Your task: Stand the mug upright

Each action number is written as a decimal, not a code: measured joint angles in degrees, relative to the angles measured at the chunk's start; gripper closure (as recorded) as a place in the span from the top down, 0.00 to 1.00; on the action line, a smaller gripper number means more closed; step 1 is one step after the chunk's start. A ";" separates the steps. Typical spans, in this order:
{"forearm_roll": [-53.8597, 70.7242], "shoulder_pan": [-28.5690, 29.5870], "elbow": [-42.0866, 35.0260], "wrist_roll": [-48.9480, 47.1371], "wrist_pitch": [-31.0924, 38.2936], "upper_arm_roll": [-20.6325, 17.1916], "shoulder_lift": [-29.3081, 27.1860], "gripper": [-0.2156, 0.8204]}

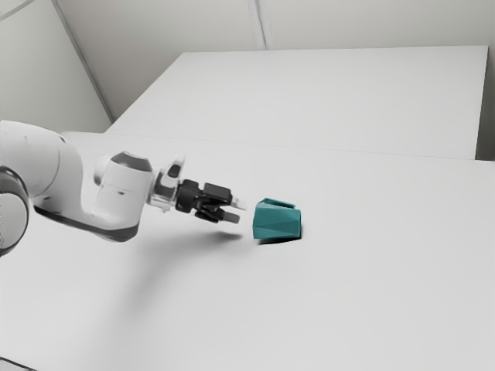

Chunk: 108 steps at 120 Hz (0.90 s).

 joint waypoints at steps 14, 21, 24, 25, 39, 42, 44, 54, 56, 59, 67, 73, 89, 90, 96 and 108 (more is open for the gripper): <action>-0.76 0.10 0.97 0.71 -0.32 -1.01 1.23 0.75; -1.09 0.16 1.49 1.01 -0.49 -1.28 1.96 0.75; -1.21 0.19 1.79 1.14 -0.60 -1.45 2.22 0.74; -1.24 0.21 1.91 1.18 -0.63 -1.49 2.35 0.74; -1.53 0.35 3.85 1.67 -1.01 -2.17 4.01 0.74; -1.56 0.37 4.38 1.75 -1.07 -2.30 4.43 0.74; -1.58 0.40 4.66 1.81 -1.11 -2.43 4.66 0.74; -1.86 0.48 5.83 2.06 -1.29 -3.17 5.77 0.73; -1.93 0.51 6.12 2.11 -1.32 -3.32 6.02 0.73; -2.02 0.54 6.51 2.17 -1.37 -3.52 6.32 0.73; -2.20 0.57 7.07 2.33 -1.48 -3.75 6.85 0.72; -2.32 0.58 7.36 2.44 -1.54 -3.81 7.10 0.70; -2.76 0.56 7.53 2.65 -1.66 -4.05 7.28 0.59; -2.80 0.56 7.54 2.66 -1.66 -4.08 7.28 0.58; -3.00 0.57 7.54 2.73 -1.68 -4.23 7.34 0.52; -3.22 0.55 7.55 2.82 -1.71 -4.56 7.58 0.40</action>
